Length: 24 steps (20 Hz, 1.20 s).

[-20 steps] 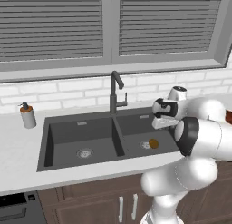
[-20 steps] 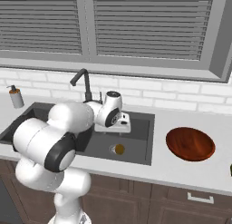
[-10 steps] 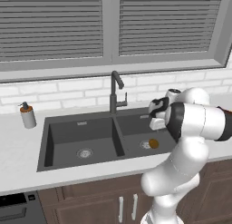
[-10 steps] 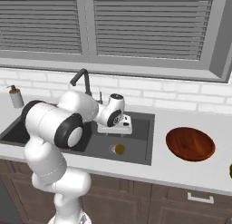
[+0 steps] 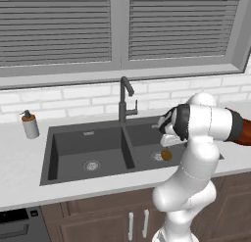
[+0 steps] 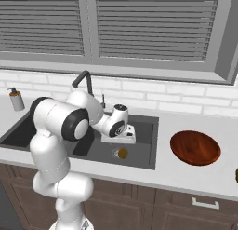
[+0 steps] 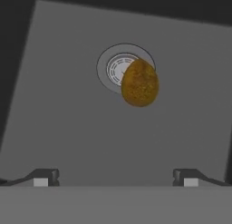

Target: Pick the avocado from the sink and place it in the bowl. Then pick the bowl and place it in the microwave. Then close the microwave door and press the start button.

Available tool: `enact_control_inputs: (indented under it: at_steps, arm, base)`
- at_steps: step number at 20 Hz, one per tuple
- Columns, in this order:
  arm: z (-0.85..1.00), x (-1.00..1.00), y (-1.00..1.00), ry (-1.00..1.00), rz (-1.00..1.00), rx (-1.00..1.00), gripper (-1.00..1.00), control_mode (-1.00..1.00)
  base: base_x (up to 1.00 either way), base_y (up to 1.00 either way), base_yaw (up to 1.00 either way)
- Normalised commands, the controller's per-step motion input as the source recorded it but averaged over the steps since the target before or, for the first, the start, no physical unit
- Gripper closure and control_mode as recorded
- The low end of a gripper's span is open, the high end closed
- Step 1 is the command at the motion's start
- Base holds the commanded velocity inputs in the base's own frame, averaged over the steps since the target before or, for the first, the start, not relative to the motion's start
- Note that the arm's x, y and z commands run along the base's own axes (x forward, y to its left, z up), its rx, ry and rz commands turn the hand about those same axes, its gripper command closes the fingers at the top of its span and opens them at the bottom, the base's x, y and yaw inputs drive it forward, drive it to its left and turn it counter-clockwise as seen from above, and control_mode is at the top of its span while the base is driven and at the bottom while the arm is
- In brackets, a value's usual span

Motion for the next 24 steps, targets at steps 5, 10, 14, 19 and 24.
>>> enact_control_inputs:
  at_steps: [5, 10, 14, 19, 24]
  arm:
    - [-0.23, 0.38, 0.00, 0.00, 0.00, 0.01, -1.00, -1.00]
    - [-0.36, 0.42, 0.00, 0.00, 0.00, 0.00, -1.00, -1.00]
    - [-0.41, 0.17, -0.07, 0.00, 0.00, 0.00, -1.00, -1.00]
    - [-0.31, 0.24, -0.11, 0.00, 0.00, 0.00, -1.00, -1.00]
    - [-0.32, 0.34, 0.00, 0.00, 0.00, 0.02, -1.00, -1.00]
  base:
    - [0.00, 0.00, 0.00]
    - [0.00, 0.00, 0.00]
    - [0.00, 0.00, 0.00]
    - [0.00, 0.00, 0.00]
    - [0.00, 0.00, 0.00]
